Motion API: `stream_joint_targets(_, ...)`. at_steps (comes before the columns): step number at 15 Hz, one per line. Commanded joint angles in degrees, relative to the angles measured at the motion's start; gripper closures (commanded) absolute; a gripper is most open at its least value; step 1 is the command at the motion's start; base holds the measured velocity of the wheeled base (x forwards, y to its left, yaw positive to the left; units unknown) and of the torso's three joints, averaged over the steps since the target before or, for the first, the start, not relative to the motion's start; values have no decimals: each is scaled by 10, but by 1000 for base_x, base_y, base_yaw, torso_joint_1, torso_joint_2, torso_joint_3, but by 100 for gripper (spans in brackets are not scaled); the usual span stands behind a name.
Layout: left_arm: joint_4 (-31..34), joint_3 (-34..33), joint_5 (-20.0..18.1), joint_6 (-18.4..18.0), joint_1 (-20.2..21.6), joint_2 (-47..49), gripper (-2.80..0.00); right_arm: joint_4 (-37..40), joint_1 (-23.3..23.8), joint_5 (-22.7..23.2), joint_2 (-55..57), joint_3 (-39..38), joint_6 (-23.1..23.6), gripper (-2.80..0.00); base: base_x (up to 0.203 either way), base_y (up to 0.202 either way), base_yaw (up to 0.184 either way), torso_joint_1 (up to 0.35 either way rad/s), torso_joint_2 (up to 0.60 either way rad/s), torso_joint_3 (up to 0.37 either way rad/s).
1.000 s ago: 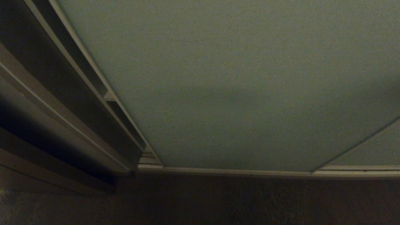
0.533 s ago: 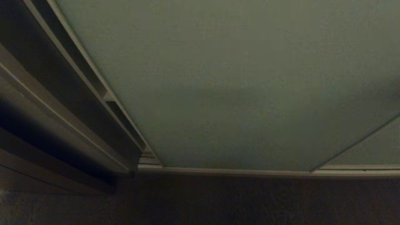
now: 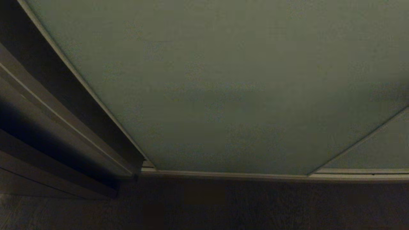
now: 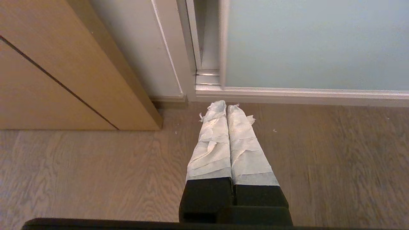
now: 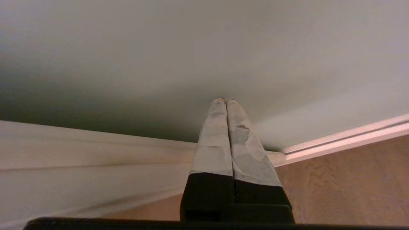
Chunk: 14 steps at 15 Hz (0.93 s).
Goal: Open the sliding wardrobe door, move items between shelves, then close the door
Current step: Close the door
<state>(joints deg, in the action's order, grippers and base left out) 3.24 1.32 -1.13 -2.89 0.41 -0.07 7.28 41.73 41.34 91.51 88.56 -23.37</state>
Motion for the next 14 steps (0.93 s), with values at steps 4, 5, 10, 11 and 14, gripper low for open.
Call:
stream_joint_targets(4, 0, 0, 0, 0, 0, 0, 0, 0, -26, 3, -43, -39, 0, 0, 0, 0, 0, 0, 0, 0)
stream_joint_targets(5, 0, 0, 0, 0, 0, 0, 0, 0, -36, 3, -52, -51, 1, 0, 0, 0, 0, 0, 0, 0)
stream_joint_targets(10, 0, 0, 0, 0, 0, 0, 0, 0, -54, 3, -77, -78, 2, 0, 0, 0, 0, 0, 0, 0)
stream_joint_targets(11, 0, 0, 0, 0, 0, 0, 0, 0, -57, 3, -79, -81, 1, 0, 0, 0, 0, 0, 0, 0)
stream_joint_targets(14, 0, 1, 0, 0, 0, 0, 0, 0, -78, 3, -91, -96, 3, 0, 0, 0, 0, 0, 0, 0)
